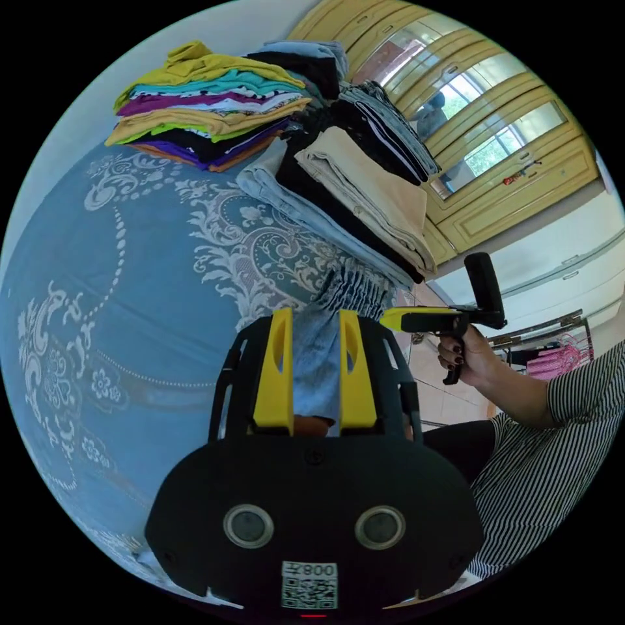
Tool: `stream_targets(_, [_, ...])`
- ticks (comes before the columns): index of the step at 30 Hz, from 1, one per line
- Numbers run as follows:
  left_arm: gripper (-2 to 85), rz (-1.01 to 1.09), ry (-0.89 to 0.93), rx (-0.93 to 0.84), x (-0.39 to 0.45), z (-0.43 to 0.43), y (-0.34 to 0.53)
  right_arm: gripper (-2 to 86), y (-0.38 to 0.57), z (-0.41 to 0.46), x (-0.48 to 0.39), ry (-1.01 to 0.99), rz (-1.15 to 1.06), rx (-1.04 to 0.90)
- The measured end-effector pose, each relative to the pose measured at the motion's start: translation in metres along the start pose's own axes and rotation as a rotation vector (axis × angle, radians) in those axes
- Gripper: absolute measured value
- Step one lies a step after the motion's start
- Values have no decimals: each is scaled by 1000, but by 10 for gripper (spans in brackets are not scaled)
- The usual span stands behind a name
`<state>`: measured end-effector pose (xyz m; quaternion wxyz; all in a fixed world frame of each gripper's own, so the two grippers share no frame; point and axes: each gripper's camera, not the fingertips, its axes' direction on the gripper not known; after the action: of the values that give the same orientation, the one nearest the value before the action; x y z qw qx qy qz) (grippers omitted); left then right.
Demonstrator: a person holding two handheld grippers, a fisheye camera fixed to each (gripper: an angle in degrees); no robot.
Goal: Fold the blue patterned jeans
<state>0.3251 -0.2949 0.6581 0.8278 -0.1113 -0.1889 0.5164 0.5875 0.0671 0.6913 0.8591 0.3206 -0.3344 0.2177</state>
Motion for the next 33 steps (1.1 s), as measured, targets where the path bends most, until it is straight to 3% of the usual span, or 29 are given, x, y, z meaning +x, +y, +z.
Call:
stream_targets(9, [66,65,98,-173,-2,38,-107,69,-13,-32,41,-51,12,-9])
stream_targets(23, [12,99,105,-98,6,5,-182,29,-17,-73,63,-123,0,-18])
stream_targets(33, [11,105,121,-47,4,-11,-195,70,-4,-77,76,-147,35,27])
